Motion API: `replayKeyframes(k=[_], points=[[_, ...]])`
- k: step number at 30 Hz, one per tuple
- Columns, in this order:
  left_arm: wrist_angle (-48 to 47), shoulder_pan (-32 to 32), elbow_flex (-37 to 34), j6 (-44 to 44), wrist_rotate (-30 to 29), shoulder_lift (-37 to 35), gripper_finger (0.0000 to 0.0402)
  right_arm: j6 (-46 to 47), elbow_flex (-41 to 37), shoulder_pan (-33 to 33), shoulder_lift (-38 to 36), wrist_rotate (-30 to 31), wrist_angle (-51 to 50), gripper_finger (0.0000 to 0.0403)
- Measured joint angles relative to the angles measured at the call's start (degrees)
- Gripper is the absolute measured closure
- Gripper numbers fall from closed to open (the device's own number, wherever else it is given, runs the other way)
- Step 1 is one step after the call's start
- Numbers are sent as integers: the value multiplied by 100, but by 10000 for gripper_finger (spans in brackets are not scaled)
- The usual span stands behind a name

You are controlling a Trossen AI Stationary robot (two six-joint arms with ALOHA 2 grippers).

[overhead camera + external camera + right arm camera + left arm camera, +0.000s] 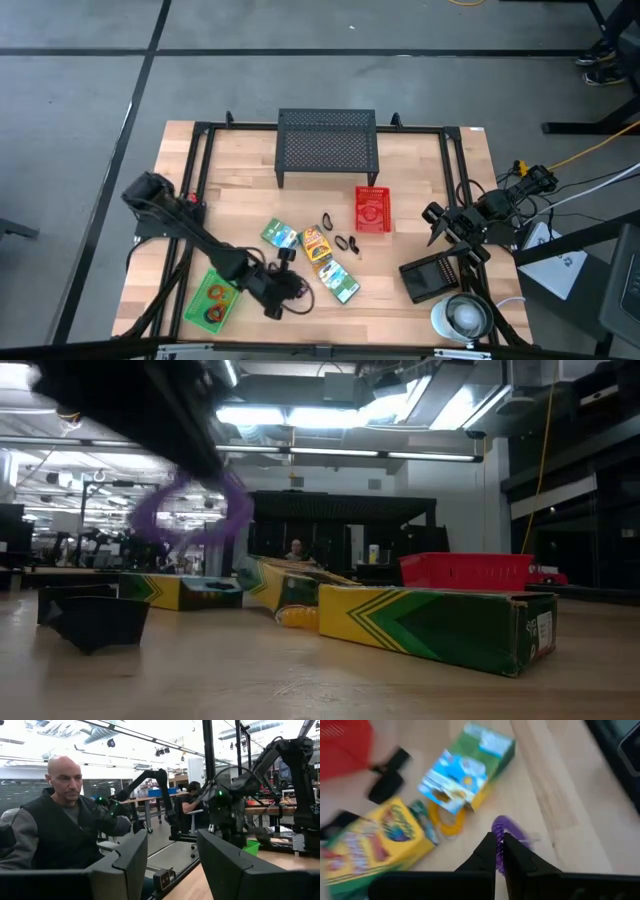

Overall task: Pick & Place Office Desk Supplies
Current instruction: Put the violet spring keychain into the green bin

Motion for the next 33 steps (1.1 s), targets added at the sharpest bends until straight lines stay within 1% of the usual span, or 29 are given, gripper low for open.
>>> replayKeyframes(k=[3, 5, 9, 12, 17, 22, 24, 29, 33], points=[[-371, -238, 15, -213, -317, -396, 393, 4, 0, 0, 0, 0, 43, 230], [-874, -444, 14, -504, -605, -575, 394, 6, 0, 0, 0, 0, 44, 230], [-1980, -896, 9, -1553, -946, -818, 396, 9, 0, 0, 0, 0, 59, 230], [-2566, -1289, 11, -2374, -1022, -916, 396, 4, 0, 0, 0, 0, 64, 230], [-2992, -1911, 9, -3332, -1301, -1057, 398, 4, 0, 0, 0, 0, 67, 230], [-3315, -2359, 9, -3979, -1592, -1193, 398, 4, 0, 0, 0, 0, 67, 230], [-3448, -2508, 11, -4209, -1628, -1255, 398, 4, 0, -2, 0, 24, 67, 231], [-3929, -2883, 11, -4729, -1504, -1409, 398, 7, 0, -2, 0, 96, 67, 231], [-4182, -3150, 11, -5216, -1135, -1528, 398, 18, 0, 0, 0, 107, 67, 231]])
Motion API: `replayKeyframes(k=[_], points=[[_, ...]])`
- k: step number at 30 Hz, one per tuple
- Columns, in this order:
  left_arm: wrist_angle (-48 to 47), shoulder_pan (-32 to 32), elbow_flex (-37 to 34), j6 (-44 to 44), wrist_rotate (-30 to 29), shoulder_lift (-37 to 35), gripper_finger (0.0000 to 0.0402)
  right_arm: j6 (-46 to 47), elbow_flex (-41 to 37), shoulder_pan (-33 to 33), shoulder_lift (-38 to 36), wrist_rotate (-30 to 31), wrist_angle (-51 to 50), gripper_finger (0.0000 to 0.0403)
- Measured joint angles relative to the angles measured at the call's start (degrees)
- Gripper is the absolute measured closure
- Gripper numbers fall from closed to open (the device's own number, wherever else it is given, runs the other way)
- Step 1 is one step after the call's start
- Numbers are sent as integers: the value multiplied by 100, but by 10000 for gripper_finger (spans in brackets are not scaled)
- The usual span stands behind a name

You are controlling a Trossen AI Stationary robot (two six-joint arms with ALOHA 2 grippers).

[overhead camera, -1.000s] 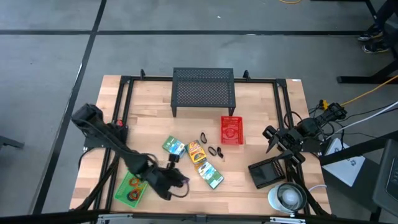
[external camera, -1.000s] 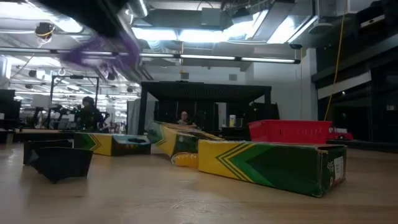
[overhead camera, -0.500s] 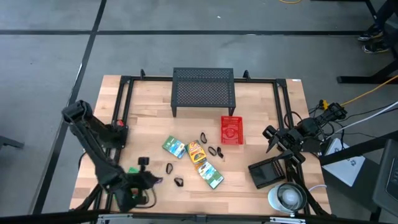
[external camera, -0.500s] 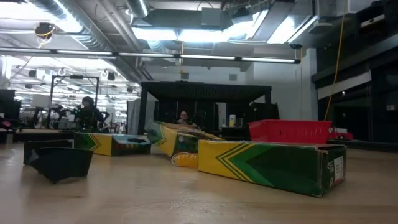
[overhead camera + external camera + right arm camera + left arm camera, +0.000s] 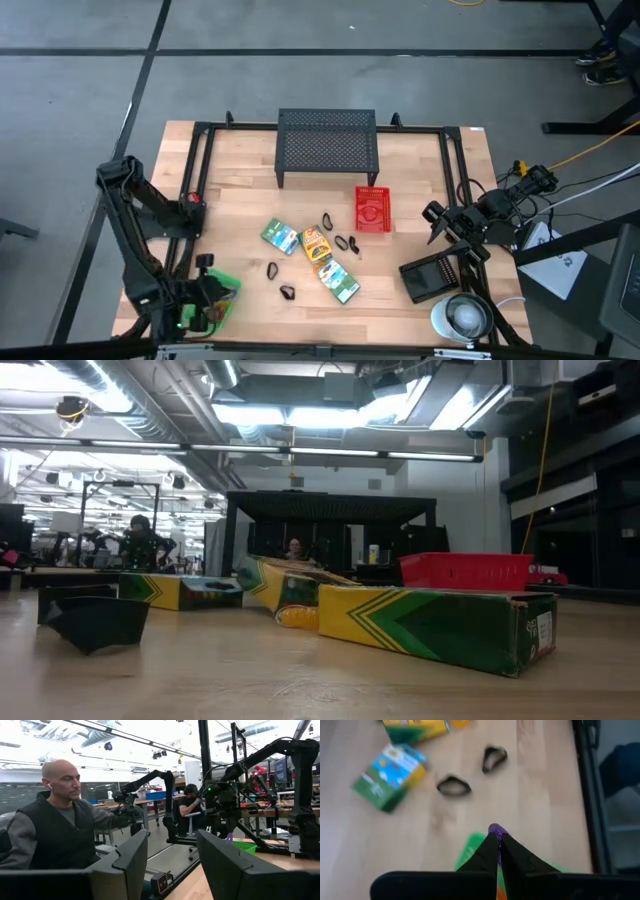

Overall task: Pick & Place Office Desk Supplies
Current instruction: Put the violet spring keychain into the green bin

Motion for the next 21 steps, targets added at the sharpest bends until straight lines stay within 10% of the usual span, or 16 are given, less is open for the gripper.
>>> replayKeyframes(k=[21], points=[[27, -954, -719, -2453, 630, -49, 365, 4, 0, 0, 0, 0, -2, 231]])
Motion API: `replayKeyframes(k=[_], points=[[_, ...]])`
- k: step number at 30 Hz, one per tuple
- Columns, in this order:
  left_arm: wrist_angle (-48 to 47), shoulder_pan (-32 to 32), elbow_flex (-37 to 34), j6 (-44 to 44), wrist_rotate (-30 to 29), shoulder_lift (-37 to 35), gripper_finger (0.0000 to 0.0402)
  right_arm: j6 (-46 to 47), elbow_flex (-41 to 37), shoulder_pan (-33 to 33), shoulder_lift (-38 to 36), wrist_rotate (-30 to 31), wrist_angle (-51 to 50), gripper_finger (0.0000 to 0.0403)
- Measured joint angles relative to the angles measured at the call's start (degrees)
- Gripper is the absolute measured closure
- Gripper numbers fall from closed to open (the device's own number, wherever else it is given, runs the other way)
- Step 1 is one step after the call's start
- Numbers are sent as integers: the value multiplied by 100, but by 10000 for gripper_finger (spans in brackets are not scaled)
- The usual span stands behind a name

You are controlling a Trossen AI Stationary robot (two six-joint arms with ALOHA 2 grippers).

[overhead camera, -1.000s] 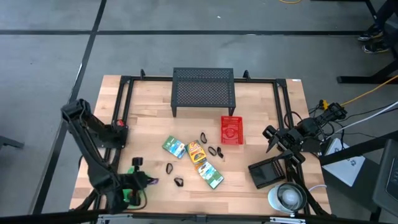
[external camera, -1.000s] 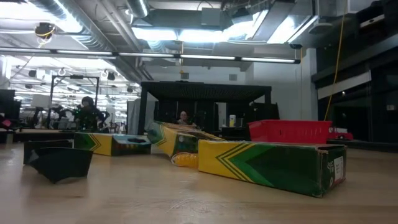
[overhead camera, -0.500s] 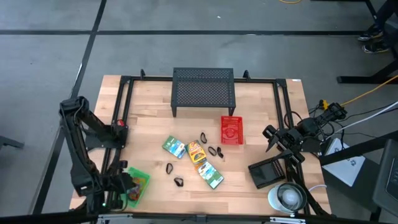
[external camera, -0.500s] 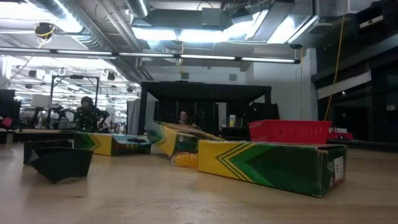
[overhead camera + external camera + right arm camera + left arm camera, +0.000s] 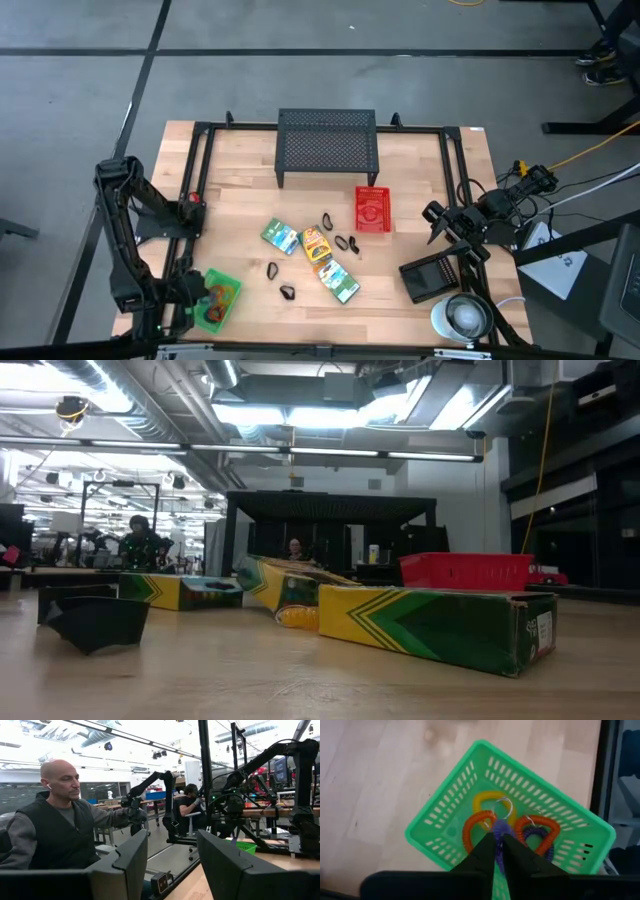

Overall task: Pick & Place Office Desk Supplies
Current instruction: Put the violet spring keychain into the green bin, then put the yellow spring keychain into the green bin

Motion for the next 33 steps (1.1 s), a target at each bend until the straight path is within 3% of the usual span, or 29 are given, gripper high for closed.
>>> replayKeyframes(k=[9, 16, 19, 28, 33], points=[[262, 0, -11, 44, -263, 0, 290, 0, 0, -1, 0, 0, 0, 231], [469, 244, -9, 1002, -1886, -1, 273, -2, 0, 0, 0, 2, -1, 231], [620, 726, -9, 1555, -2110, 0, 274, -4, 0, -2, 0, 79, -1, 231], [3037, 2558, -9, 5710, -1002, -2, 288, -20, 0, -1, 0, 87, -2, 231], [3646, 3368, -9, 7038, -422, 43, 293, -20, 0, 1, 0, 87, -1, 231]])
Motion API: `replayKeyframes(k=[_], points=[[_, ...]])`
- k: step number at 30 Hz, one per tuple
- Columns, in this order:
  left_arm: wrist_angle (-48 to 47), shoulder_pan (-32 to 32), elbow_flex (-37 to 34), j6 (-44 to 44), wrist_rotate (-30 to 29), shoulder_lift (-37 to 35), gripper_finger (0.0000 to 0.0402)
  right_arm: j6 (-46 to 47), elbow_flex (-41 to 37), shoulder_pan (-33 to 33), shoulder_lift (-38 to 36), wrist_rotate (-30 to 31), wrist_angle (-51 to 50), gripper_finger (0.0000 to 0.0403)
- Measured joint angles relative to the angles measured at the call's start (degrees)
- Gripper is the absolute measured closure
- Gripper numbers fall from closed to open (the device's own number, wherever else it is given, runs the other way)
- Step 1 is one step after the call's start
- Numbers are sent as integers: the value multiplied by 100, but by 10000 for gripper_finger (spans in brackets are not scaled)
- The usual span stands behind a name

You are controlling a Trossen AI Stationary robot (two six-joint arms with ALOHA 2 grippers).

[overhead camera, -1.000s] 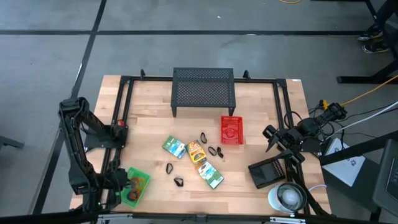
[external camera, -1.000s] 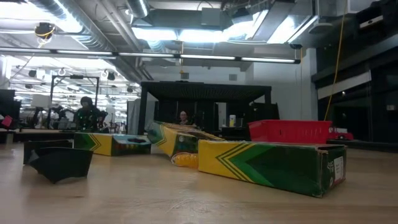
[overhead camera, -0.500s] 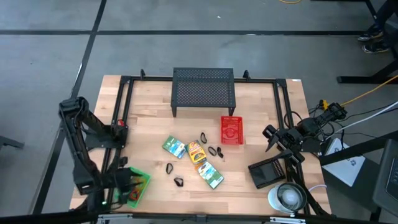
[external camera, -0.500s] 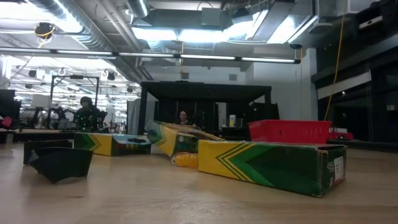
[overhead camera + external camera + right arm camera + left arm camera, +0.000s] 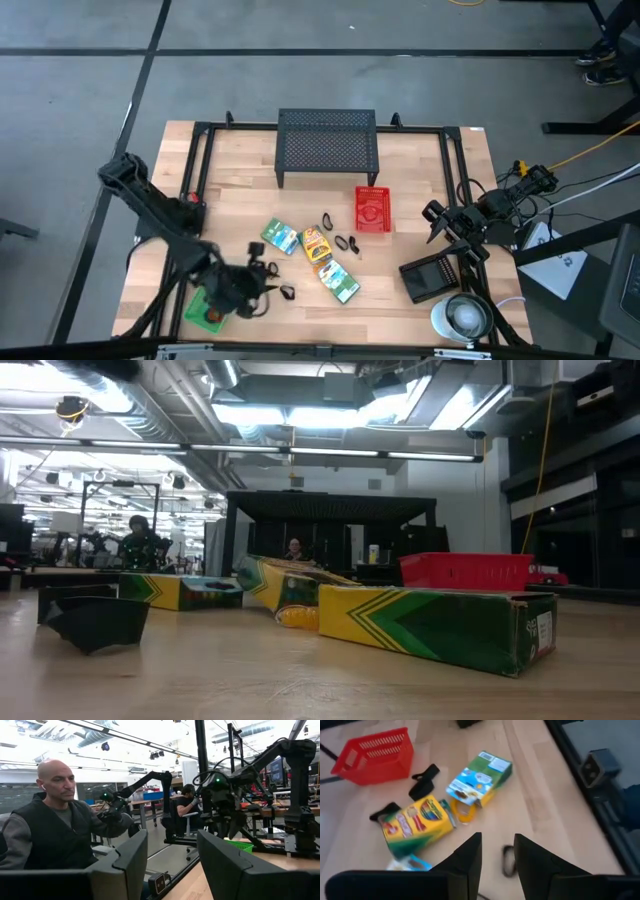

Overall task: Pick & Place Office Desk Supplies
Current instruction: Put the yellow spring keychain into the green bin

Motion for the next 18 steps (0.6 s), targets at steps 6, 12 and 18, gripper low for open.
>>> replayKeyframes(k=[6, 12, 18], points=[[718, 909, 0, 510, 760, 550, 291, -1, 0, -1, 0, 0, -4, 231], [1140, 1605, 0, 242, 943, 1324, 295, 0, 0, -2, 0, 0, -6, 231], [1179, 2062, 0, -158, 1768, 1808, 291, -2, 0, -1, 0, 0, -11, 231]])
